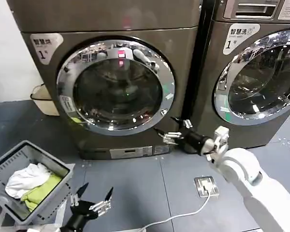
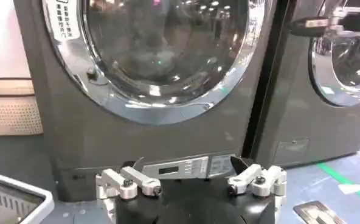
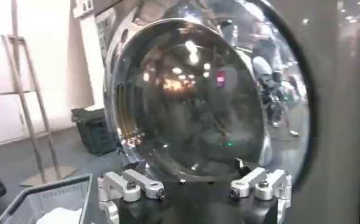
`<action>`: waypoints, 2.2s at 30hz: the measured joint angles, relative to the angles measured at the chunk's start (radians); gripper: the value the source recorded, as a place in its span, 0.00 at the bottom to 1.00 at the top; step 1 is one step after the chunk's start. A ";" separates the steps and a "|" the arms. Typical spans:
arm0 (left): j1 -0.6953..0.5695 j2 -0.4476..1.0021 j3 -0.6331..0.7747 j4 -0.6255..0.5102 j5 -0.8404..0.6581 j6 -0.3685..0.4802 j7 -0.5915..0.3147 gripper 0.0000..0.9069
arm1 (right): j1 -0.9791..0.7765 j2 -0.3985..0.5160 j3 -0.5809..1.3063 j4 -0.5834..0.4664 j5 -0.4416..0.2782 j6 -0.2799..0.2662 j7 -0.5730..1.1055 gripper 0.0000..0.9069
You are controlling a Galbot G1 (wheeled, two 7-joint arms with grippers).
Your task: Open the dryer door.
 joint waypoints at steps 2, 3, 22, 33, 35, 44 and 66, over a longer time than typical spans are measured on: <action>-0.001 -0.002 0.001 0.001 0.001 0.000 0.000 1.00 | 0.031 0.011 -0.029 -0.015 0.000 0.000 0.001 1.00; -0.001 -0.002 0.002 0.002 0.002 0.000 0.000 1.00 | 0.045 0.015 -0.041 -0.022 0.000 0.000 0.001 1.00; 0.005 -0.005 0.013 -0.005 0.021 -0.003 0.000 1.00 | 0.255 0.094 -0.226 -0.180 0.011 0.004 -0.004 1.00; 0.005 -0.004 0.005 -0.007 0.020 -0.003 0.000 1.00 | 0.331 0.147 -0.287 -0.264 0.011 0.006 -0.006 1.00; 0.005 -0.004 0.002 -0.008 0.020 -0.003 0.000 1.00 | 0.342 0.156 -0.297 -0.276 0.011 0.006 -0.007 1.00; 0.003 -0.003 0.001 -0.008 0.018 -0.003 0.000 1.00 | 0.390 0.196 -0.335 -0.322 0.018 0.006 -0.010 1.00; 0.001 -0.003 -0.004 -0.008 0.015 -0.002 -0.001 1.00 | 0.484 0.295 -0.410 -0.423 0.016 0.007 -0.020 1.00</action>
